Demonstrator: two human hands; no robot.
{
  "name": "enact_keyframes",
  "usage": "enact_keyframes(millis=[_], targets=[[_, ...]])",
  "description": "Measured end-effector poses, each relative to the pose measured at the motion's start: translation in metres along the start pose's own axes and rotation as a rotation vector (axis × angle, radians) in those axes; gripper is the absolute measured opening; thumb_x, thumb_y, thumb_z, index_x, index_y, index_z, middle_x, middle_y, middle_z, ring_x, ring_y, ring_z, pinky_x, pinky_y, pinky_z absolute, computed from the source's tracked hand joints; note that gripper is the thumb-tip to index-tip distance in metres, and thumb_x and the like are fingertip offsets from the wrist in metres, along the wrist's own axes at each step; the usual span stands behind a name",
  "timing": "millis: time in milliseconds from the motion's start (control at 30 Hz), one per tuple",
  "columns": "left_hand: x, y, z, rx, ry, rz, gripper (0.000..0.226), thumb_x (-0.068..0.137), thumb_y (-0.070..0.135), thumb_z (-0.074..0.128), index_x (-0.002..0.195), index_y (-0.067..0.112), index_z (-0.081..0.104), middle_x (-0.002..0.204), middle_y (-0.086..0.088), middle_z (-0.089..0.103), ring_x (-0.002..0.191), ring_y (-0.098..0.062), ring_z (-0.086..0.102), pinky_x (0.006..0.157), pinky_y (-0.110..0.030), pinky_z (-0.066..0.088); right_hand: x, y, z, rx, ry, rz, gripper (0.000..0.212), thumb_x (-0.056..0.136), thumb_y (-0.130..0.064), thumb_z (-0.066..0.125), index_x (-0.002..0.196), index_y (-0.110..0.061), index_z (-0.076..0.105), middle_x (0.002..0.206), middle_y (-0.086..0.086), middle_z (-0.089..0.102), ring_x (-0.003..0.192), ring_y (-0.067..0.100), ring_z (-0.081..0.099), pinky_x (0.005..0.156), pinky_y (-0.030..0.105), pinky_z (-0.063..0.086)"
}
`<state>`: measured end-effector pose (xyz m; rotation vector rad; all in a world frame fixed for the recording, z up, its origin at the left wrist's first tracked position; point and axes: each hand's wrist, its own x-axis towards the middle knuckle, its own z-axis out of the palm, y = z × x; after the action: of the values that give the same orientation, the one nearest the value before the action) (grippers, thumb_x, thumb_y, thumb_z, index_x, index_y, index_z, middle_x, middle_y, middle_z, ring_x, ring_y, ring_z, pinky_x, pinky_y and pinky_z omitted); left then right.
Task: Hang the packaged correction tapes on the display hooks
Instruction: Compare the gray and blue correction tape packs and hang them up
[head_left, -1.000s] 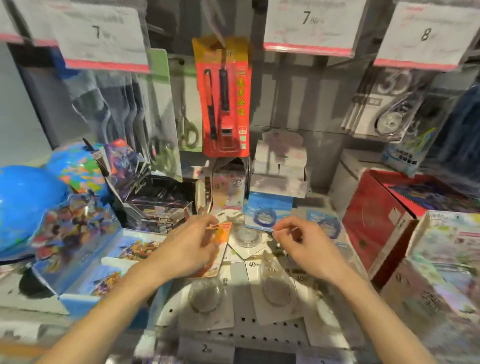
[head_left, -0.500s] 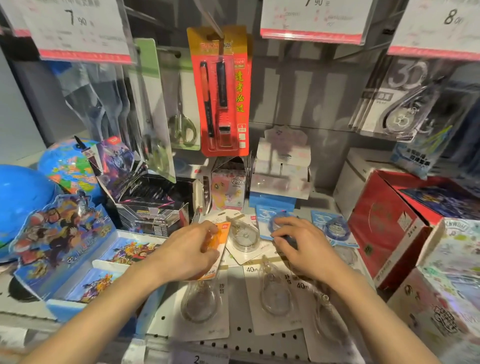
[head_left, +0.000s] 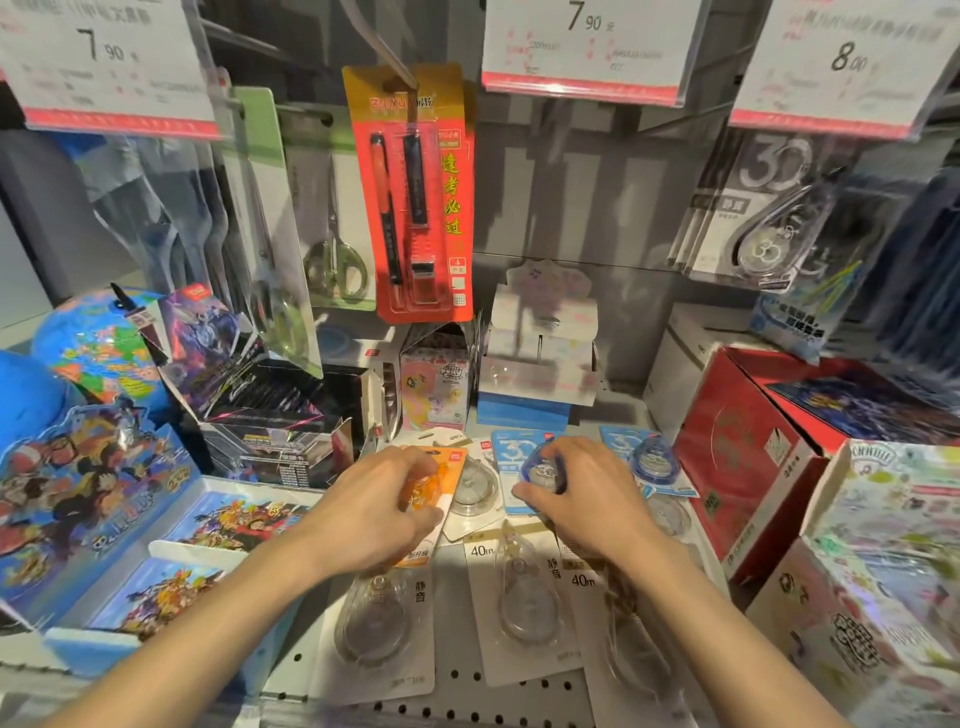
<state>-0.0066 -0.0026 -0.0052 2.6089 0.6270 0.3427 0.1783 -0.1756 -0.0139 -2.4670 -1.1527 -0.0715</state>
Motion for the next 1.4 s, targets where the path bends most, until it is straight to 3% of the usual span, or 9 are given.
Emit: enact_keyframes(millis=[333, 433, 600, 700, 833, 933, 1033, 1167, 1400], targets=[[0.008, 0.014, -0.001, -0.111, 0.073, 0.001, 0.025, 0.099, 0.041, 0.061, 0.118, 0.027, 0.069, 0.114, 0.012, 0.067, 0.106, -0.008, 0.061, 0.091, -0.024, 0.045, 0.001, 0.006, -0.019, 0.492, 0.069, 0.254, 0.031, 0.084, -0.039, 0.075, 0.113, -0.033, 0.065, 0.107, -0.010, 0.070, 0.095, 0.007, 0.067, 0.078, 0.030, 0.052], [0.016, 0.033, 0.000, -0.395, 0.052, -0.026, 0.022, 0.103, 0.038, 0.056, 0.109, 0.026, 0.074, 0.107, 0.010, 0.076, 0.099, -0.004, 0.069, 0.088, -0.016, 0.049, -0.009, -0.001, -0.023, 0.633, 0.095, 0.185, 0.033, 0.083, -0.036, 0.078, 0.114, -0.038, 0.065, 0.098, -0.012, 0.071, 0.080, -0.009, 0.064, 0.065, 0.010, 0.049], [0.029, 0.063, -0.001, -1.078, -0.061, -0.228, 0.034, 0.105, 0.024, 0.055, 0.121, -0.004, 0.065, 0.099, -0.017, 0.080, 0.078, -0.021, 0.077, 0.074, -0.030, 0.064, -0.021, -0.014, -0.017, 0.716, 0.076, 0.080, 0.048, 0.077, -0.030, 0.087, 0.119, -0.039, 0.067, 0.109, -0.015, 0.073, 0.098, 0.000, 0.069, 0.089, 0.021, 0.056], [0.030, 0.065, 0.003, -1.143, -0.081, -0.228, 0.028, 0.099, 0.016, 0.067, 0.124, 0.003, 0.064, 0.107, -0.020, 0.079, 0.095, -0.031, 0.076, 0.082, -0.041, 0.065, -0.025, -0.011, -0.018, 0.752, 0.055, 0.015, 0.047, 0.082, -0.031, 0.082, 0.126, -0.038, 0.065, 0.118, -0.022, 0.071, 0.105, -0.002, 0.068, 0.099, 0.026, 0.054], [0.034, 0.062, 0.007, -1.146, -0.036, -0.188, 0.032, 0.096, -0.004, 0.063, 0.126, 0.006, 0.063, 0.103, -0.012, 0.082, 0.085, -0.022, 0.080, 0.063, -0.027, 0.062, -0.028, -0.008, -0.021, 0.773, 0.024, -0.054, 0.045, 0.086, -0.033, 0.070, 0.130, -0.037, 0.063, 0.128, -0.021, 0.068, 0.114, -0.004, 0.066, 0.104, 0.027, 0.052], [0.035, 0.054, 0.006, -1.073, 0.028, -0.208, 0.032, 0.098, -0.002, 0.063, 0.128, 0.006, 0.062, 0.104, -0.011, 0.082, 0.081, -0.019, 0.080, 0.062, -0.025, 0.061, -0.022, 0.002, -0.026, 0.715, 0.070, -0.030, 0.037, 0.091, -0.029, 0.066, 0.127, -0.039, 0.063, 0.122, -0.016, 0.070, 0.112, -0.003, 0.066, 0.102, 0.029, 0.053], [0.036, 0.046, 0.006, -0.988, 0.040, -0.229, 0.028, 0.098, 0.005, 0.065, 0.126, 0.008, 0.063, 0.107, -0.009, 0.081, 0.092, -0.024, 0.080, 0.077, -0.032, 0.063, -0.006, 0.024, -0.031, 0.330, 0.163, 0.099, 0.038, 0.098, -0.033, 0.063, 0.135, -0.025, 0.060, 0.135, -0.002, 0.065, 0.115, 0.009, 0.061, 0.098, 0.028, 0.046], [0.036, 0.041, 0.003, -0.974, 0.040, -0.237, 0.019, 0.099, 0.008, 0.065, 0.117, 0.009, 0.069, 0.106, -0.005, 0.082, 0.091, -0.015, 0.079, 0.073, -0.021, 0.061, 0.002, 0.040, -0.019, -0.044, -0.070, 0.223, 0.057, 0.095, -0.043, 0.062, 0.141, -0.011, 0.054, 0.141, 0.014, 0.061, 0.133, 0.033, 0.052, 0.105, 0.038, 0.043], [0.032, 0.037, 0.003, -1.052, -0.021, -0.279, 0.013, 0.104, 0.016, 0.059, 0.113, 0.014, 0.069, 0.104, -0.003, 0.083, 0.094, -0.020, 0.080, 0.089, -0.037, 0.060, -0.001, 0.039, -0.018, 0.086, 0.026, 0.225, 0.056, 0.089, -0.040, 0.070, 0.138, -0.015, 0.059, 0.136, 0.006, 0.065, 0.128, 0.027, 0.058, 0.101, 0.034, 0.045]])
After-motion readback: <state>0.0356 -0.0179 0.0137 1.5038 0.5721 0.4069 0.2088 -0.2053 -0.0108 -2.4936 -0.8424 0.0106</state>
